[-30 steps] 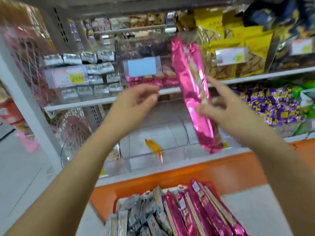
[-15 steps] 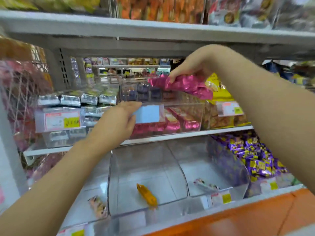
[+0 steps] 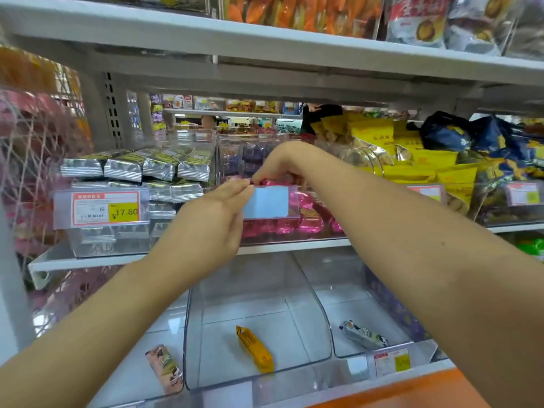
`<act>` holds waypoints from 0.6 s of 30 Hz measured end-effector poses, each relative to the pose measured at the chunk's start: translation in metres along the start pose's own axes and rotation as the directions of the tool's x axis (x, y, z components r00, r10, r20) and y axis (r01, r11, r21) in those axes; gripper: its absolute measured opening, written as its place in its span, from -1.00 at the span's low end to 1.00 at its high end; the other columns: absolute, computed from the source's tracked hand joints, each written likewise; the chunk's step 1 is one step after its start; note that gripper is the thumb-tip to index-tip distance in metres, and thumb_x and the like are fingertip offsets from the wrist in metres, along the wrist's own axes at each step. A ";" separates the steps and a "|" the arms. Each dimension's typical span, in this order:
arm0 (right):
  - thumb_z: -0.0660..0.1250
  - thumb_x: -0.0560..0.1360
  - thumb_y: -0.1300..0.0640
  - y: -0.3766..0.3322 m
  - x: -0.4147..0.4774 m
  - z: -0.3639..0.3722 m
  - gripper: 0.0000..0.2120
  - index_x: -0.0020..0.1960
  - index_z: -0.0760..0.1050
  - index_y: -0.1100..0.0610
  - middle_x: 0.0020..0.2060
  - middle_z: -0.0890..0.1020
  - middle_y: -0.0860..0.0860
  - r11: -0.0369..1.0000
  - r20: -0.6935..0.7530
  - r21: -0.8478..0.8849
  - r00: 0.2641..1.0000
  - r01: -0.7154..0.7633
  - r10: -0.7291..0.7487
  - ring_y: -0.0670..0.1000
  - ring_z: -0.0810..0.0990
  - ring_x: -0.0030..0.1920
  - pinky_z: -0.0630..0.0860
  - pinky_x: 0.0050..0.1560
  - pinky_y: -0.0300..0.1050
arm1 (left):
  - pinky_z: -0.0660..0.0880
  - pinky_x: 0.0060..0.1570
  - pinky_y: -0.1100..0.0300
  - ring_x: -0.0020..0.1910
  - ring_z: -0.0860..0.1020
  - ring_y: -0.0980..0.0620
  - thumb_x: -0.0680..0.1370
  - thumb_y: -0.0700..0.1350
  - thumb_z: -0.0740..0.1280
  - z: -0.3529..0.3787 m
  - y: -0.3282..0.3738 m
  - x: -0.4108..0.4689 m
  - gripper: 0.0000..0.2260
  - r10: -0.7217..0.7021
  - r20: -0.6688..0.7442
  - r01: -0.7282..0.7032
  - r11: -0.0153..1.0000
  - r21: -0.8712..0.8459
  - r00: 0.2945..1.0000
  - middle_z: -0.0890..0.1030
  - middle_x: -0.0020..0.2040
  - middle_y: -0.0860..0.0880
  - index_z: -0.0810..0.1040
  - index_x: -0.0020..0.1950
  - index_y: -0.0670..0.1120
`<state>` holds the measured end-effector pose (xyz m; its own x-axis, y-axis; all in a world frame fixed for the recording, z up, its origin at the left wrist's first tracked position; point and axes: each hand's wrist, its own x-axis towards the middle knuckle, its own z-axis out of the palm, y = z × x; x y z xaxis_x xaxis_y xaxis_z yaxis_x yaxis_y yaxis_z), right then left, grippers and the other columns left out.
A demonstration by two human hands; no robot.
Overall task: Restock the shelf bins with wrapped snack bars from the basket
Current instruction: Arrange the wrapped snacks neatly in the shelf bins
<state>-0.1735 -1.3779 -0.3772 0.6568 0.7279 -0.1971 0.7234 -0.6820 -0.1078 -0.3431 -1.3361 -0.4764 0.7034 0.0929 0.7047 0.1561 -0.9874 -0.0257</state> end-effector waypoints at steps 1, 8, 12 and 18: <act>0.10 0.64 -0.10 0.000 0.002 0.002 -0.68 -0.16 0.30 0.10 -0.27 0.31 -0.03 1.000 0.025 0.001 1.000 0.005 -0.005 -0.08 0.32 -0.31 0.40 -0.17 -0.12 | 0.19 0.28 0.26 0.45 0.28 0.04 0.59 -0.22 0.17 0.000 -0.001 0.000 -0.60 -0.015 0.003 0.015 1.000 -0.018 1.000 0.35 0.44 -0.01 0.37 0.44 -0.12; 0.22 0.63 0.10 0.016 0.003 0.006 -0.81 0.12 0.51 0.18 0.18 0.50 0.10 0.969 0.154 0.246 0.987 0.006 -0.046 0.06 0.55 0.01 0.52 0.01 -0.06 | 0.16 0.35 0.28 0.50 0.15 0.13 0.60 -0.20 0.16 -0.006 0.003 0.002 -0.54 -0.053 0.101 0.055 0.998 -0.016 0.993 0.23 0.51 0.05 0.22 0.51 -0.05; 0.28 0.59 -0.02 0.024 -0.004 0.007 -0.70 0.26 0.47 0.09 0.25 0.44 0.08 0.969 0.154 0.247 0.988 -0.014 -0.025 0.08 0.50 0.18 0.52 0.18 0.01 | 0.13 0.38 0.27 0.52 0.11 0.11 0.61 -0.18 0.15 -0.010 0.006 0.002 -0.53 -0.064 0.135 0.064 0.998 0.010 0.989 0.19 0.52 0.04 0.17 0.53 -0.05; 0.11 0.66 0.10 0.048 -0.016 0.008 -0.53 0.49 0.18 0.30 0.43 0.30 0.28 0.980 -0.007 0.091 0.984 -0.175 0.176 0.28 0.43 0.28 0.48 0.18 0.15 | 0.08 0.40 0.25 0.53 0.06 0.11 0.63 -0.15 0.11 -0.010 0.009 0.004 -0.52 -0.092 0.177 0.082 0.995 0.059 0.980 0.12 0.55 0.04 0.11 0.55 -0.05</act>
<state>-0.1511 -1.4234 -0.3869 0.7755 0.5968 -0.2060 0.5750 -0.8024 -0.1599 -0.3464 -1.3457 -0.4667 0.7980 0.2043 0.5670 0.2541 -0.9671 -0.0092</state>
